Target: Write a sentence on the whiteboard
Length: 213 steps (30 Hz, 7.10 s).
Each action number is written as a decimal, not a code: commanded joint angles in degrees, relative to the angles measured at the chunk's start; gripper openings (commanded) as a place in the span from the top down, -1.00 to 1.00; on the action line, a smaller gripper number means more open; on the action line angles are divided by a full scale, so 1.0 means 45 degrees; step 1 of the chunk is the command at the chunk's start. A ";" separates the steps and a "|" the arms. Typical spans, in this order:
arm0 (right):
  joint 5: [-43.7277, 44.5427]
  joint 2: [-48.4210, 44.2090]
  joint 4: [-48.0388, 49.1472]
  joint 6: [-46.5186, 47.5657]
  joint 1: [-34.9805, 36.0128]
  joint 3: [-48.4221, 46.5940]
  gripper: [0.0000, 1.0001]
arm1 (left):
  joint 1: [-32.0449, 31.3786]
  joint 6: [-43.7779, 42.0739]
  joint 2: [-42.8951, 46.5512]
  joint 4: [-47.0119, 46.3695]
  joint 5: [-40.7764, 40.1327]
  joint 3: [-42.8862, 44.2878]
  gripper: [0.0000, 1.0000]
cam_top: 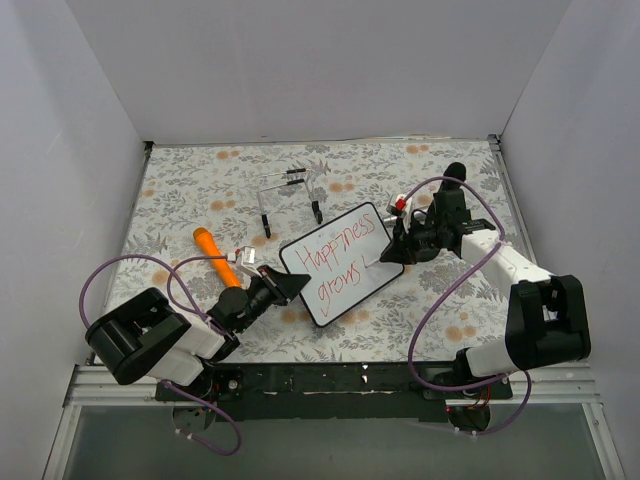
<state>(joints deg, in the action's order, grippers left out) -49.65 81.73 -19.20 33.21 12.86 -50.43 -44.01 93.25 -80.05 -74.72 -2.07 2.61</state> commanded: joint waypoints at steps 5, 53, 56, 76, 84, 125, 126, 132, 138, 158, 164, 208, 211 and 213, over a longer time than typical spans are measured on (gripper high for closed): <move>-0.0002 -0.0604 -0.1260 0.1116 -0.0007 0.0661 0.97 | -0.0084 -0.0391 0.0211 -0.2966 0.0225 -0.0463 1.00; 0.0682 0.0274 0.0459 -0.0838 -0.0358 -0.0823 0.97 | -0.0084 -0.0430 0.0231 -0.3005 0.0244 -0.0483 1.00; 0.0623 0.0352 0.0284 -0.0682 -0.0339 -0.0785 0.97 | -0.0084 -0.0430 0.0250 -0.3005 0.0244 -0.0483 1.00; 0.0662 0.0118 -0.1631 0.0959 -0.0359 -0.0296 0.97 | -0.0084 -0.0410 0.0230 -0.3044 0.0283 -0.0483 1.00; 0.0877 0.0099 -0.1710 0.0959 -0.0456 -0.0472 0.97 | -0.0084 -0.0430 0.0231 -0.3025 0.0283 -0.0483 1.00; -0.0373 0.0157 -0.0381 0.0217 -0.1023 -0.0648 0.97 | -0.0084 -0.0449 0.0192 -0.3103 0.0264 -0.0541 1.00; -0.0393 0.0177 -0.0478 0.0256 -0.1003 -0.0628 0.97 | -0.0084 -0.0449 0.0191 -0.3084 0.0264 -0.0522 1.00; -0.0217 0.0294 -0.0713 0.0510 -0.0886 -0.0433 0.97 | -0.0083 -0.0449 0.0113 -0.3161 0.0264 -0.0522 1.00; -0.0061 0.0528 -0.0753 0.0530 -0.0710 -0.0452 0.97 | -0.0084 -0.0430 0.0133 -0.3162 0.0283 -0.0541 1.00; 0.1306 0.0372 -0.0089 -0.0193 -0.0690 -0.0706 0.97 | -0.0064 -0.0469 0.0230 -0.3142 0.0225 -0.0561 1.00; 0.1560 0.0314 0.0009 -0.0271 -0.0690 -0.0804 0.97 | -0.0084 -0.0469 0.0231 -0.3123 0.0225 -0.0541 1.00; 0.0447 0.0567 -0.0986 0.0490 -0.0534 -0.0882 0.97 | -0.0084 -0.0449 0.0055 -0.3240 0.0244 -0.0541 1.00; 0.0525 0.0528 -0.1240 0.0666 -0.0534 -0.0727 0.97 | -0.0084 -0.0449 0.0055 -0.3240 0.0263 -0.0541 1.00; 0.0603 0.0509 -0.1319 0.0783 -0.0534 -0.0687 0.97 | -0.0084 -0.0449 0.0074 -0.3220 0.0264 -0.0541 1.00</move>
<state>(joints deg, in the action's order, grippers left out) -46.50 84.01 -23.11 34.52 10.26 -53.87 -44.01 92.77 -80.16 -74.83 -2.11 2.61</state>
